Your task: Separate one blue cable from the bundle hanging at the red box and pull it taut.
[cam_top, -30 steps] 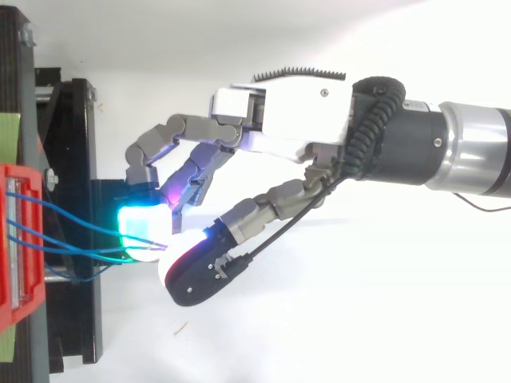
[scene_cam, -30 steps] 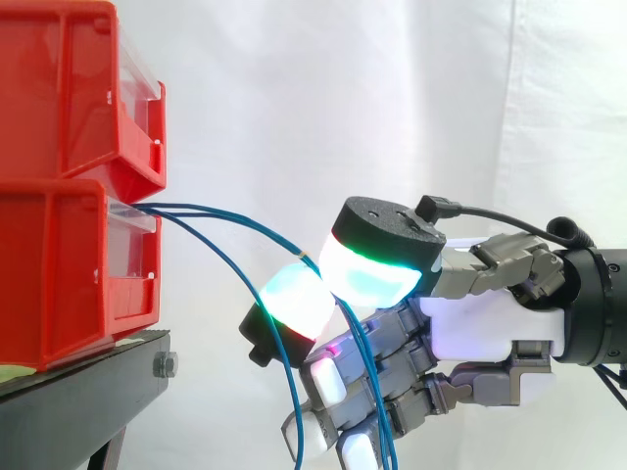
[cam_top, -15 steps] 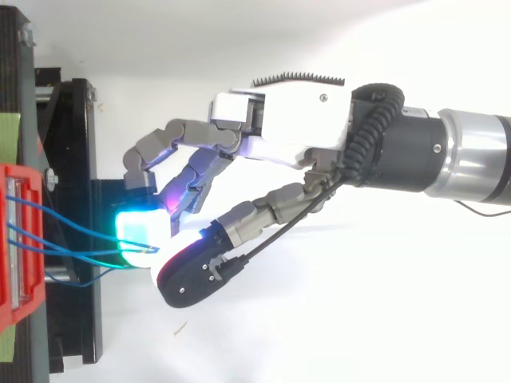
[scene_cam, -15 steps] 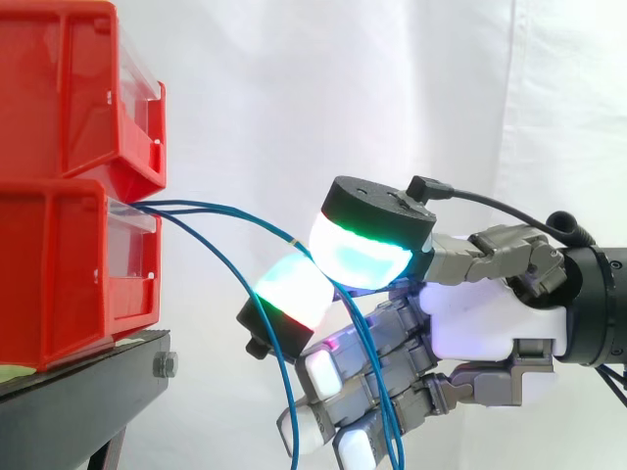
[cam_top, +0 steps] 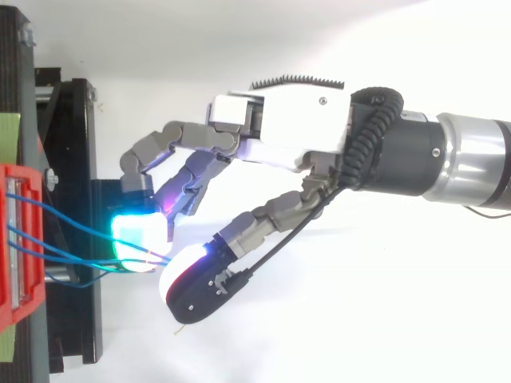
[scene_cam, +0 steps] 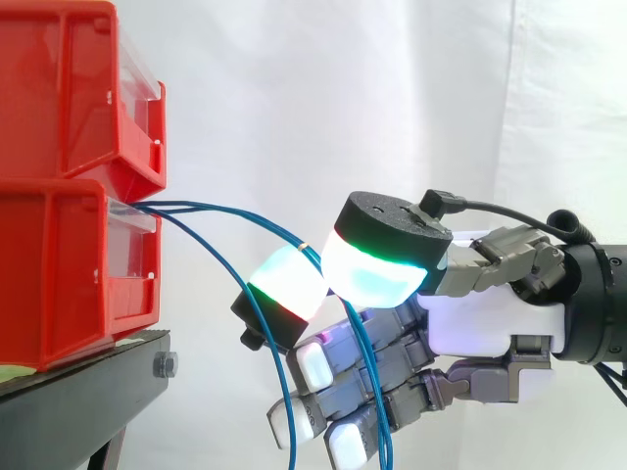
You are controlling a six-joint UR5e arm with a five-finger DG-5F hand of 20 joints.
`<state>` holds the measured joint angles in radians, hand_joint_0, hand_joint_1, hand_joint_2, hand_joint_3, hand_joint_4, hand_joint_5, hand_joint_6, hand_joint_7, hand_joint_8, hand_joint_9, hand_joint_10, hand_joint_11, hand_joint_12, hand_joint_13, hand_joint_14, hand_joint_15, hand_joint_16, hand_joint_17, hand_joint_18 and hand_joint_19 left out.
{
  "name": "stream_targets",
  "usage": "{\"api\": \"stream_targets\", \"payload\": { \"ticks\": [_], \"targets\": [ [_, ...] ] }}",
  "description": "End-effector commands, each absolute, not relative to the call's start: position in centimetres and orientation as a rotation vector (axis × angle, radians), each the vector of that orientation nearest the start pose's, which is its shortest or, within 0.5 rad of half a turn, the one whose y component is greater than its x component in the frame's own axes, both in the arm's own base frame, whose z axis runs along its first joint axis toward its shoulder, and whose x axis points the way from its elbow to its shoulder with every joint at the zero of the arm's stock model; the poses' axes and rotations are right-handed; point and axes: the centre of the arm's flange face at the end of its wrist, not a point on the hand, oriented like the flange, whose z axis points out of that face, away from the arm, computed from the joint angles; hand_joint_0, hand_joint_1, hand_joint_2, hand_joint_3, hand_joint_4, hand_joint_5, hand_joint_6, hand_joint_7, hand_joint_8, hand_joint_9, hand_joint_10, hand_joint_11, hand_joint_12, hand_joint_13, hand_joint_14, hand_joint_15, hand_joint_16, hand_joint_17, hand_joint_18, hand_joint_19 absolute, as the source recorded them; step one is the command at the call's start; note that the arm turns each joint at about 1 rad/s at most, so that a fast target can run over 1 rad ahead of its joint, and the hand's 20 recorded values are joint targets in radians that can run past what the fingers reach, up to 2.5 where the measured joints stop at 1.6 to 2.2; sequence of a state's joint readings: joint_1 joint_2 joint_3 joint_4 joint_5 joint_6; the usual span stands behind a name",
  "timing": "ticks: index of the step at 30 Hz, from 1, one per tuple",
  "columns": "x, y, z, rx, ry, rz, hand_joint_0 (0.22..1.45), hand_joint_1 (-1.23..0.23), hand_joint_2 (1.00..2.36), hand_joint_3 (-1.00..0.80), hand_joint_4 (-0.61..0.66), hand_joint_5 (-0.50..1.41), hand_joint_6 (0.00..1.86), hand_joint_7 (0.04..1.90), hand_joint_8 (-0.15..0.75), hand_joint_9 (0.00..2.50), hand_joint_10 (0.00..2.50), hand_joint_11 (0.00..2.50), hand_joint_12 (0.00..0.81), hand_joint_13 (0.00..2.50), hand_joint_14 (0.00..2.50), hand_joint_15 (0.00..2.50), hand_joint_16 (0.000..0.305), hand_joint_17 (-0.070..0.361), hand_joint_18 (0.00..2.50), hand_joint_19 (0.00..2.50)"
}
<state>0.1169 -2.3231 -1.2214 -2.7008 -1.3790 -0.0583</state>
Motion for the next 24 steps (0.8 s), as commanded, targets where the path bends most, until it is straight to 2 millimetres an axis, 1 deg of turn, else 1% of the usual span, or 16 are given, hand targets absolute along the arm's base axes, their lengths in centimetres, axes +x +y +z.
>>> {"api": "stream_targets", "payload": {
  "ticks": [1,3,7,12,15,18,19,20,21,22,23,24],
  "targets": [
    [76.59,-6.36,22.43,1.176,1.147,1.135,0.71,-0.91,1.0,-0.5,0.21,-0.21,0.88,1.06,0.357,0.73,0.02,0.77,0.407,0.75,0.02,0.46,0.052,0.118,0.83,0.41],
    [76.6,-6.36,22.45,1.175,1.145,1.136,0.66,-0.88,1.0,-0.5,0.21,-0.2,0.87,1.05,0.359,0.74,0.02,0.77,0.406,0.75,0.02,0.47,0.052,0.117,0.83,0.43],
    [76.65,-6.36,22.38,1.173,1.143,1.138,0.65,-0.86,1.0,-0.5,0.21,-0.2,0.86,1.03,0.364,0.75,0.02,0.77,0.407,0.75,0.02,0.47,0.052,0.117,0.82,0.43],
    [76.65,-6.36,22.38,1.175,1.142,1.139,0.59,-0.81,1.0,-0.5,0.21,-0.19,0.84,1.04,0.365,0.76,0.02,0.76,0.411,0.75,0.02,0.48,0.053,0.118,0.82,0.45],
    [76.62,-6.36,22.31,1.175,1.143,1.138,0.56,-0.74,1.0,-0.5,0.21,-0.18,0.83,1.03,0.379,0.78,0.01,0.75,0.417,0.77,0.02,0.47,0.054,0.122,0.84,0.45],
    [76.61,-6.36,22.42,1.175,1.142,1.139,0.56,-0.71,1.0,-0.5,0.2,-0.18,0.81,1.04,0.377,0.79,0.02,0.74,0.418,0.77,0.02,0.48,0.054,0.122,0.84,0.45],
    [76.63,-6.36,22.48,1.175,1.142,1.139,0.57,-0.69,1.0,-0.5,0.19,-0.17,0.81,1.05,0.375,0.79,0.02,0.73,0.415,0.77,0.02,0.47,0.054,0.12,0.84,0.46],
    [76.64,-6.36,22.49,1.174,1.141,1.14,0.62,-0.67,1.0,-0.5,0.19,-0.17,0.8,1.08,0.37,0.79,0.02,0.73,0.41,0.77,0.02,0.47,0.052,0.118,0.83,0.46],
    [76.65,-6.24,22.49,1.173,1.142,1.141,0.63,-0.67,1.0,-0.5,0.18,-0.17,0.8,1.08,0.372,0.8,0.02,0.74,0.411,0.77,0.02,0.48,0.052,0.118,0.84,0.47],
    [76.59,-6.36,22.41,1.175,1.143,1.138,0.63,-0.68,1.01,-0.43,0.16,-0.17,0.81,1.08,0.37,0.8,0.02,0.74,0.411,0.77,0.02,0.48,0.052,0.118,0.84,0.47],
    [76.64,-6.36,22.49,1.174,1.141,1.14,0.62,-0.7,1.01,-0.33,0.14,-0.17,0.82,1.08,0.369,0.8,0.02,0.74,0.41,0.77,0.02,0.48,0.052,0.118,0.84,0.47],
    [76.65,-6.36,22.38,1.175,1.142,1.139,0.62,-0.7,1.01,-0.3,0.14,-0.17,0.82,1.08,0.372,0.8,0.02,0.74,0.411,0.77,0.02,0.47,0.053,0.118,0.84,0.47]
  ]
}}
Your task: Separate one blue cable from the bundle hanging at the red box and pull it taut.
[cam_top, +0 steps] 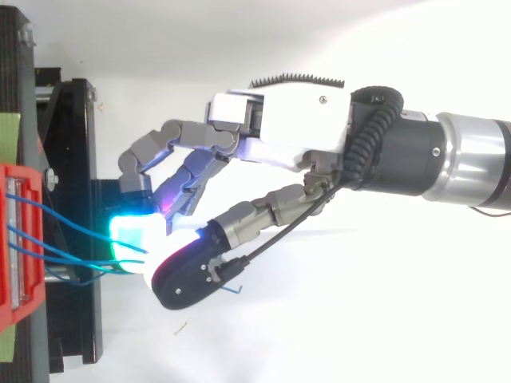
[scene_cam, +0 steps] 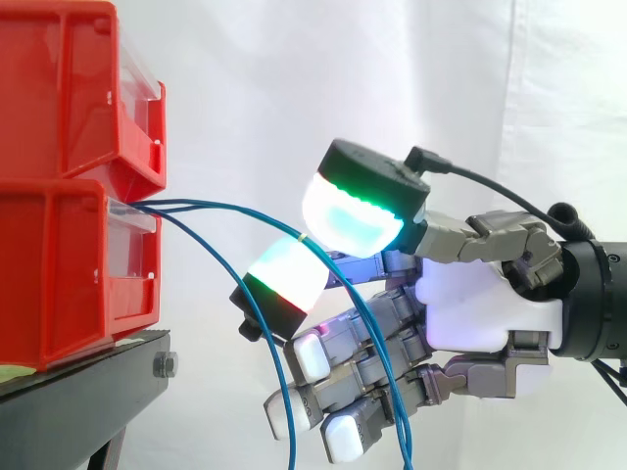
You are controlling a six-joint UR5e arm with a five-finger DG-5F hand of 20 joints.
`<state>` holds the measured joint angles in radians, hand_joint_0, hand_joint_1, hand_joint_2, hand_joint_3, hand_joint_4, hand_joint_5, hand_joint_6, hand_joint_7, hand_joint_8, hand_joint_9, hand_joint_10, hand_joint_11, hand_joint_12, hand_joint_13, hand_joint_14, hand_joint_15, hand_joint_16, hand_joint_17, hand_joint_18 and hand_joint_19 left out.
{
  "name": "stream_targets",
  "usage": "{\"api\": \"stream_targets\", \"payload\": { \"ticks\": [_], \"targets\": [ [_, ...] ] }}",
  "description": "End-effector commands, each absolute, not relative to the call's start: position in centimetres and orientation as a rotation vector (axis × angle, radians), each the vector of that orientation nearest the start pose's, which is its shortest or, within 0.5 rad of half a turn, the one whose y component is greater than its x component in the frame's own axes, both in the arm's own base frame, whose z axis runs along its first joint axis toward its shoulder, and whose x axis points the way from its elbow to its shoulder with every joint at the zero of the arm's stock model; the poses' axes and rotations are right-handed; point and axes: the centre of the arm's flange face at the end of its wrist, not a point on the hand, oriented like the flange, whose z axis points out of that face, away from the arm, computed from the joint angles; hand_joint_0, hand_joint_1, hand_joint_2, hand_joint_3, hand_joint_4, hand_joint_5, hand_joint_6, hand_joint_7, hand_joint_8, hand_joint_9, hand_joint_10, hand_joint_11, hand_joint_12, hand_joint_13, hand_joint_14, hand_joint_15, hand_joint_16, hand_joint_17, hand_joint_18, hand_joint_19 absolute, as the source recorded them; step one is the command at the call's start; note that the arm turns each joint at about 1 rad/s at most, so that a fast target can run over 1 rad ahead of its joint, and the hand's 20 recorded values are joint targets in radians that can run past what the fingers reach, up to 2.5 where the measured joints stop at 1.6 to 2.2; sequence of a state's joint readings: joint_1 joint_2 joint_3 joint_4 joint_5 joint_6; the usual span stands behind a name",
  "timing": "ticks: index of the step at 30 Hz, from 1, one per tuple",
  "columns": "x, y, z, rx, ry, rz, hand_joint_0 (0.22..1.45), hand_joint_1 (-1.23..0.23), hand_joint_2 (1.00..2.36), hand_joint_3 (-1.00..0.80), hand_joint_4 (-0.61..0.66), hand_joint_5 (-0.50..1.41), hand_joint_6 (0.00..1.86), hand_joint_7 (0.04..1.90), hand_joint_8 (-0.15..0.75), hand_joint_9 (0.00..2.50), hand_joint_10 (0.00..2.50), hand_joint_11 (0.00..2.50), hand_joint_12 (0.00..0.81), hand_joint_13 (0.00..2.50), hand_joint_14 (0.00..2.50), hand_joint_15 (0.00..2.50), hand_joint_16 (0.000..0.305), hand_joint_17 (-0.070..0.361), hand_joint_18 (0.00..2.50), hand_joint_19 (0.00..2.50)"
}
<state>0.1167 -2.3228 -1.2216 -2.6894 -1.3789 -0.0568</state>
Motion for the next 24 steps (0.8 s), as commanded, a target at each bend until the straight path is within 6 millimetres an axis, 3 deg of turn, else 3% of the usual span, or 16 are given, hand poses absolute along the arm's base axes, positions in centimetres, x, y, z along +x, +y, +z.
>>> {"api": "stream_targets", "payload": {
  "ticks": [1,8,17,19,24],
  "targets": [
    [76.65,-6.36,22.38,1.175,1.142,1.139,0.62,-0.73,1.02,-0.22,0.14,-0.18,0.83,1.1,0.371,0.79,0.02,0.73,0.413,0.77,0.02,0.48,0.053,0.119,0.84,0.47],
    [76.64,-6.37,22.36,1.176,1.142,1.137,0.7,-0.86,1.02,-0.15,0.18,-0.21,0.86,1.09,0.368,0.75,0.02,0.76,0.418,0.76,0.02,0.47,0.053,0.12,0.84,0.45],
    [76.65,-6.37,22.38,1.175,1.141,1.138,0.81,-0.94,1.02,-0.29,0.21,-0.22,0.89,1.1,0.364,0.72,0.02,0.79,0.409,0.75,0.02,0.48,0.053,0.119,0.8,0.44],
    [76.64,-6.37,22.49,1.174,1.14,1.138,0.81,-0.95,1.02,-0.24,0.22,-0.22,0.9,1.17,0.362,0.69,0.02,0.83,0.413,0.74,0.02,0.47,0.054,0.122,0.77,0.41],
    [76.62,-6.37,22.31,1.176,1.142,1.137,0.8,-0.96,1.03,-0.07,0.24,-0.25,0.92,1.1,0.355,0.55,0.02,0.83,0.412,0.7,0.02,0.48,0.056,0.125,0.74,0.38]
  ]
}}
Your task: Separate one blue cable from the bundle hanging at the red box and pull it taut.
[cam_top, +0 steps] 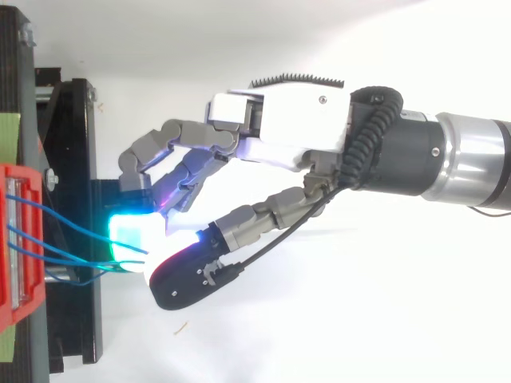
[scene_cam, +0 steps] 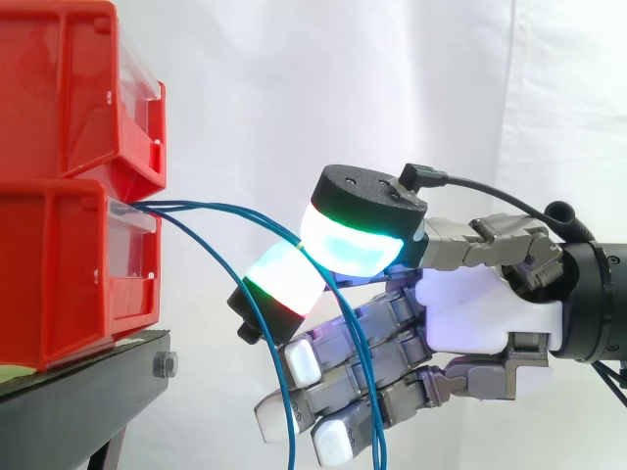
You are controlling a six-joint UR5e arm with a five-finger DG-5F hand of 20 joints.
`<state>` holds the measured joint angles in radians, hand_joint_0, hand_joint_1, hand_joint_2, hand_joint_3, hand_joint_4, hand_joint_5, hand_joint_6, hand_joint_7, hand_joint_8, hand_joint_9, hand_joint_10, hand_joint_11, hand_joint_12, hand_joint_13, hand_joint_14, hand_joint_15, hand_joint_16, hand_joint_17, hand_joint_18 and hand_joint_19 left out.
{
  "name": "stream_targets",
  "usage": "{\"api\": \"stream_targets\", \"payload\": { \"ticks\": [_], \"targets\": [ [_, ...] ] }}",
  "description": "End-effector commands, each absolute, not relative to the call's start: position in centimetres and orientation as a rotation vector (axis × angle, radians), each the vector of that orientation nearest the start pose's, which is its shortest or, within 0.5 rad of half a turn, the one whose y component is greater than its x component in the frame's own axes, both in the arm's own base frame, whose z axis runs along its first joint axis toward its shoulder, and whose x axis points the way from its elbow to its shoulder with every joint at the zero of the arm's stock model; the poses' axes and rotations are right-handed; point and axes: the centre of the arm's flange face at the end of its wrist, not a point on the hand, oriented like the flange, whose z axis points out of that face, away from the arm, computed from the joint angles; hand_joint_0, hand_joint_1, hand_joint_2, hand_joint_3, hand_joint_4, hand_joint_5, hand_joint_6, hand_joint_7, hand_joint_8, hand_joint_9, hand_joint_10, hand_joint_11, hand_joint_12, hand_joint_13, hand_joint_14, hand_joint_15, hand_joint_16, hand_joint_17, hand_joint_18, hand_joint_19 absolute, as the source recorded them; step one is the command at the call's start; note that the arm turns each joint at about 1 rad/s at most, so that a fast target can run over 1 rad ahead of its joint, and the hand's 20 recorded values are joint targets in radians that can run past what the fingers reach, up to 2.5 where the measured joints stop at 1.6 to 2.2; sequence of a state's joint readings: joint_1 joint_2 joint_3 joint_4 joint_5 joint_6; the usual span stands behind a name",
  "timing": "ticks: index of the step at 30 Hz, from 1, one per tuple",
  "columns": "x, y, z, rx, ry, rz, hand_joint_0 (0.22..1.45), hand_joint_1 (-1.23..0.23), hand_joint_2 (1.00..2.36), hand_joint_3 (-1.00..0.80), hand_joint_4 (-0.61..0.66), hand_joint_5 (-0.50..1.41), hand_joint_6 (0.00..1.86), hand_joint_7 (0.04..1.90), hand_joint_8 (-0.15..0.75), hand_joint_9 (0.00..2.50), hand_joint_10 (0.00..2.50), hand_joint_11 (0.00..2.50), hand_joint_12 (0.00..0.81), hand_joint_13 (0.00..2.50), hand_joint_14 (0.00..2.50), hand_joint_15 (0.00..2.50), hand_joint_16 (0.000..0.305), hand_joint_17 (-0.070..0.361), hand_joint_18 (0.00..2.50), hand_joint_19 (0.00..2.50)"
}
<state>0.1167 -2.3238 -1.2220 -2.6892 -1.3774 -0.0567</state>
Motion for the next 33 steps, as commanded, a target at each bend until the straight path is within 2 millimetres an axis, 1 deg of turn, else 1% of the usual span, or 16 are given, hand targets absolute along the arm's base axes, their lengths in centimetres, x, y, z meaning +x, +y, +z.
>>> {"api": "stream_targets", "payload": {
  "ticks": [1,13,18,23,24,30,33],
  "targets": [
    [76.62,-6.37,22.31,1.176,1.142,1.137,0.8,-0.96,1.03,-0.06,0.25,-0.26,0.9,1.1,0.352,0.52,0.02,0.82,0.41,0.69,0.02,0.47,0.056,0.126,0.74,0.38],
    [76.61,-6.38,22.42,1.176,1.14,1.139,0.77,-0.98,1.02,-0.08,0.26,-0.27,0.83,1.06,0.342,0.4,0.02,0.74,0.413,0.6,0.02,0.44,0.057,0.129,0.72,0.34],
    [76.62,-6.37,22.31,1.177,1.141,1.138,0.75,-1.0,1.02,-0.19,0.27,-0.28,0.83,1.06,0.342,0.38,0.02,0.72,0.417,0.57,0.01,0.43,0.058,0.13,0.73,0.3],
    [76.62,-6.37,22.31,1.177,1.141,1.138,0.74,-1.02,1.01,-0.34,0.28,-0.27,0.83,1.04,0.345,0.39,0.02,0.73,0.42,0.57,0.01,0.42,0.057,0.129,0.73,0.31],
    [76.61,-6.38,22.42,1.176,1.14,1.139,0.74,-1.02,1.01,-0.35,0.28,-0.27,0.83,1.04,0.346,0.39,0.02,0.73,0.42,0.57,0.02,0.42,0.057,0.129,0.73,0.3],
    [76.62,-6.36,22.44,1.175,1.14,1.141,0.73,-1.0,1.0,-0.43,0.29,-0.26,0.83,1.03,0.354,0.47,0.02,0.77,0.424,0.6,0.02,0.43,0.056,0.127,0.75,0.33],
    [76.63,-6.37,22.32,1.176,1.14,1.139,0.7,-0.95,1.0,-0.46,0.29,-0.25,0.82,1.03,0.368,0.53,0.02,0.78,0.426,0.63,0.01,0.43,0.056,0.125,0.76,0.35]
  ]
}}
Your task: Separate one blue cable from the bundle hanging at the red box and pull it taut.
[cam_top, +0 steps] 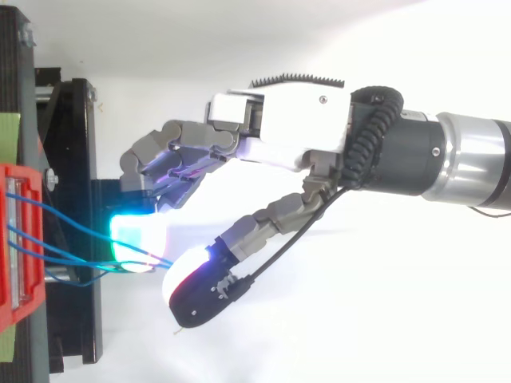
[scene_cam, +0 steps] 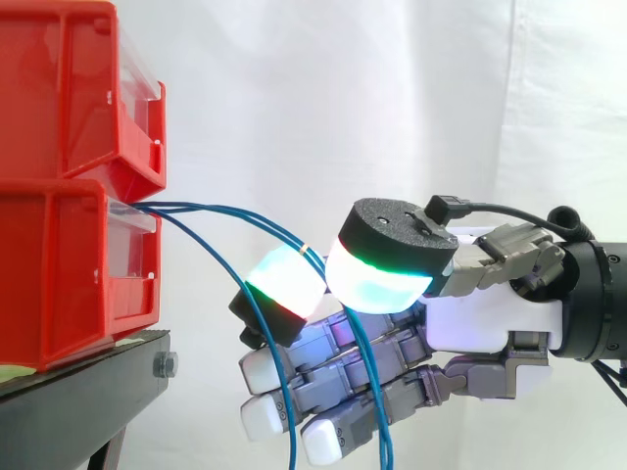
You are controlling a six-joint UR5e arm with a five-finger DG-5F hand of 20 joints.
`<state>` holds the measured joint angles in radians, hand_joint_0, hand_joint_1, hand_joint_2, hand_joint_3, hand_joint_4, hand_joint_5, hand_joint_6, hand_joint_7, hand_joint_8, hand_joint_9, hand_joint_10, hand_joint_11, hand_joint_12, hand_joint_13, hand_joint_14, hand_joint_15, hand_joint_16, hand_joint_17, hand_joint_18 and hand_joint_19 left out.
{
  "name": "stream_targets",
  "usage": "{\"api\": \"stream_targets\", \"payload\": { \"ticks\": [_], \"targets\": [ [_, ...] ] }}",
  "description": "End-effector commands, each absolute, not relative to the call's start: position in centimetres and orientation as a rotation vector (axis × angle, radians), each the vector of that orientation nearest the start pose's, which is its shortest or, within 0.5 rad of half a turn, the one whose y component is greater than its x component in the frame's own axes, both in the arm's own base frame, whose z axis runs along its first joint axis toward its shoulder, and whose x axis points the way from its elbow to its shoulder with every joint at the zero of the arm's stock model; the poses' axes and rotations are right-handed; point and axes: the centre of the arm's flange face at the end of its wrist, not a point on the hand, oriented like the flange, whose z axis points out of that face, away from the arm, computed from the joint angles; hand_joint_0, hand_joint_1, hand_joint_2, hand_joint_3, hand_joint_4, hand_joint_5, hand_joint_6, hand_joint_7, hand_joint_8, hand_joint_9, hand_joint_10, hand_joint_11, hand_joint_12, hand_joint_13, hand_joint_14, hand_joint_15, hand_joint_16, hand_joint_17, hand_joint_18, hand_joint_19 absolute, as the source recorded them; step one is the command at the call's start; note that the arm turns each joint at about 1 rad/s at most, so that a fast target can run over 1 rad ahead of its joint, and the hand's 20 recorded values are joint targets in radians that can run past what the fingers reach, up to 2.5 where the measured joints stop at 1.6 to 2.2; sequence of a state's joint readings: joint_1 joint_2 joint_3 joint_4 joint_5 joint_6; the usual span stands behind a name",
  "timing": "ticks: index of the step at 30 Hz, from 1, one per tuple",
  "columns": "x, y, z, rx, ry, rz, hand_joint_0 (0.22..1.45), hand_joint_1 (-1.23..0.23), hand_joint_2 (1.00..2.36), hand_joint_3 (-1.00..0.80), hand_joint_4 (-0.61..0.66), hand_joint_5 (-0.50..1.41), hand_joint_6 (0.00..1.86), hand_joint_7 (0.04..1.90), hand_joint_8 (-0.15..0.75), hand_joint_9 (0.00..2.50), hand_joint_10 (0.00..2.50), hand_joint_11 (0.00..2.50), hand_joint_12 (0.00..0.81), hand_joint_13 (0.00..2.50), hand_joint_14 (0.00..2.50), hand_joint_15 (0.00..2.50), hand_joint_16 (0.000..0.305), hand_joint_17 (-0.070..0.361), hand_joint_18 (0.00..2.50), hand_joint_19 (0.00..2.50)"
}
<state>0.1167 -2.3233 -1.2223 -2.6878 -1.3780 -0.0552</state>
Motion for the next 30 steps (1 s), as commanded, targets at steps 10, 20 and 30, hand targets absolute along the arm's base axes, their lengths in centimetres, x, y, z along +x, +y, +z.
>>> {"api": "stream_targets", "payload": {
  "ticks": [10,20,30],
  "targets": [
    [76.65,-6.37,22.38,1.176,1.14,1.139,0.62,-0.76,1.0,-0.48,0.23,-0.19,0.77,1.07,0.374,0.7,0.02,0.75,0.423,0.71,0.02,0.45,0.054,0.122,0.81,0.42],
    [76.65,-6.37,22.38,1.176,1.14,1.139,0.64,-0.7,1.02,-0.22,0.23,-0.16,0.69,1.16,0.373,0.72,0.02,0.72,0.422,0.72,0.01,0.45,0.055,0.123,0.83,0.43],
    [76.62,-6.37,22.31,1.177,1.141,1.138,0.67,-0.64,1.02,-0.12,0.25,-0.13,0.57,1.26,0.369,0.73,0.02,0.69,0.421,0.72,0.01,0.45,0.055,0.123,0.81,0.43]
  ]
}}
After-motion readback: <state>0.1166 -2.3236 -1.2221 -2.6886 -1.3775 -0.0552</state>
